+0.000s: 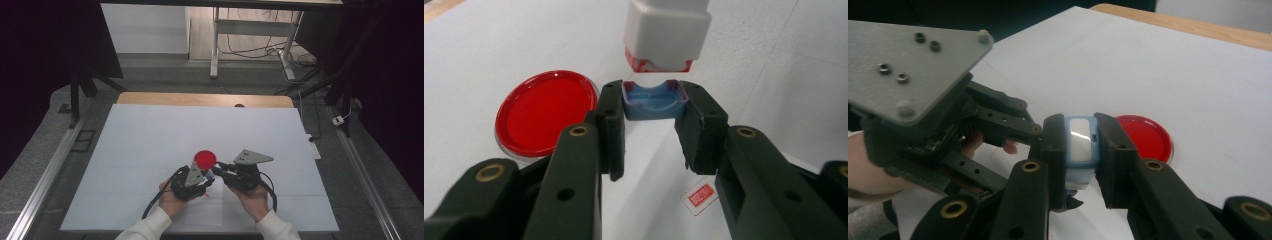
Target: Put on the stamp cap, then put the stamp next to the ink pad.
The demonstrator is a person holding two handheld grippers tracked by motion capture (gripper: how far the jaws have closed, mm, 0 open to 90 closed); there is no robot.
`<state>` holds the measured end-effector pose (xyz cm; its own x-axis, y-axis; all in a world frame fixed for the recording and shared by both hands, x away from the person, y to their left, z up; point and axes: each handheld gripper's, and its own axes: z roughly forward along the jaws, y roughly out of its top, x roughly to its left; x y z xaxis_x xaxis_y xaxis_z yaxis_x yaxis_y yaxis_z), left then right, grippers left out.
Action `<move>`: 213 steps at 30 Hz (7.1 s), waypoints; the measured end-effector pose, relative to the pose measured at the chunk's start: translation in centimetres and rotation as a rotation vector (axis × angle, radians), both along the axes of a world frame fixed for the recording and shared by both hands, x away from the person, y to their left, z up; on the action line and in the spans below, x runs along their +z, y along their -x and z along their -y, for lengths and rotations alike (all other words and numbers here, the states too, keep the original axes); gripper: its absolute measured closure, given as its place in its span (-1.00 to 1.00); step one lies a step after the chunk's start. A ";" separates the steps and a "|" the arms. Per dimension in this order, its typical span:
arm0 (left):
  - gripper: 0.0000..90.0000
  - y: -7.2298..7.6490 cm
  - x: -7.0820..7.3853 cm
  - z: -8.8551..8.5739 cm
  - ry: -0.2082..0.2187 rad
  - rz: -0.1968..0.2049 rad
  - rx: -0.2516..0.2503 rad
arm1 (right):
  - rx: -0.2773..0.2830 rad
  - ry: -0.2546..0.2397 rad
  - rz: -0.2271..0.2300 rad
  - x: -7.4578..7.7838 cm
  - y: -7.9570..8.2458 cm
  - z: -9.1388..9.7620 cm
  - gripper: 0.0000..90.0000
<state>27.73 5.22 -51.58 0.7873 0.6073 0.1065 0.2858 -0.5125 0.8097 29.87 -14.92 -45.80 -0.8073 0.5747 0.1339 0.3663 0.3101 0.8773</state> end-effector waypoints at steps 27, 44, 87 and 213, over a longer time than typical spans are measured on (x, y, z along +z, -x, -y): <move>0.44 0.3 0.0 0.4 -0.023 0.049 0.021 | -0.064 -0.011 -0.081 -0.5 0.0 -0.7 0.68; 0.45 0.6 -0.1 0.5 -0.042 0.075 0.026 | -0.069 -0.014 -0.102 -0.6 0.0 -0.8 0.68; 0.26 0.2 -0.1 0.0 0.015 0.030 0.036 | -0.052 -0.004 -0.085 -0.5 0.1 -0.7 0.68; -0.18 3.9 0.1 -16.5 0.109 -0.219 0.202 | -0.064 0.322 0.017 -4.1 -10.0 0.3 0.67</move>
